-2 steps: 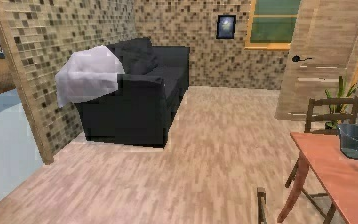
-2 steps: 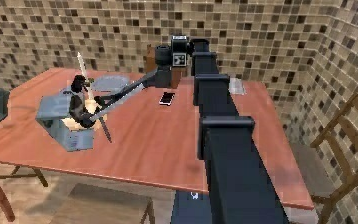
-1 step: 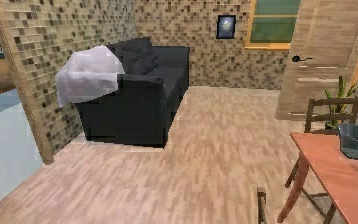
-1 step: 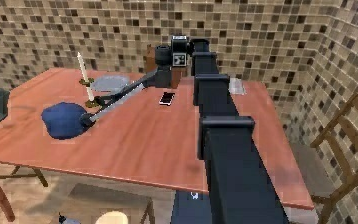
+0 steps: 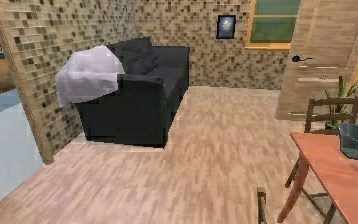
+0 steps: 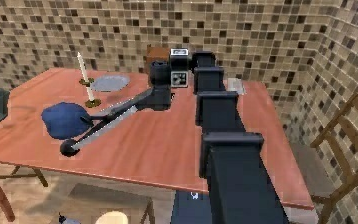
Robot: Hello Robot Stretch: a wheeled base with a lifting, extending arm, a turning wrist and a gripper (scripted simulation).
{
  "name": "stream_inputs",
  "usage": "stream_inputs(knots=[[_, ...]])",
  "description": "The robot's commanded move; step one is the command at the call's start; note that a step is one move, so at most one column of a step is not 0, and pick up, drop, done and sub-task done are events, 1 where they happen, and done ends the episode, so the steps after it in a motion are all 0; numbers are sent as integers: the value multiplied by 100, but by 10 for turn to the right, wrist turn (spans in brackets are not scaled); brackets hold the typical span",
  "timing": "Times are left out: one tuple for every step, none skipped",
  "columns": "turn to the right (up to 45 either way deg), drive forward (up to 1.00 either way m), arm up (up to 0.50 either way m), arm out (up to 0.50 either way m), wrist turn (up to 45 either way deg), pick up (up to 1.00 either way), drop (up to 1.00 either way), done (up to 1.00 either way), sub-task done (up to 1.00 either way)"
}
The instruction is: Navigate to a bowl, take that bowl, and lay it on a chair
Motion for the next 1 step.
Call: stream_inputs(knots=[[0, 0, 0, 0, 0, 0, 0, 100, 0]])
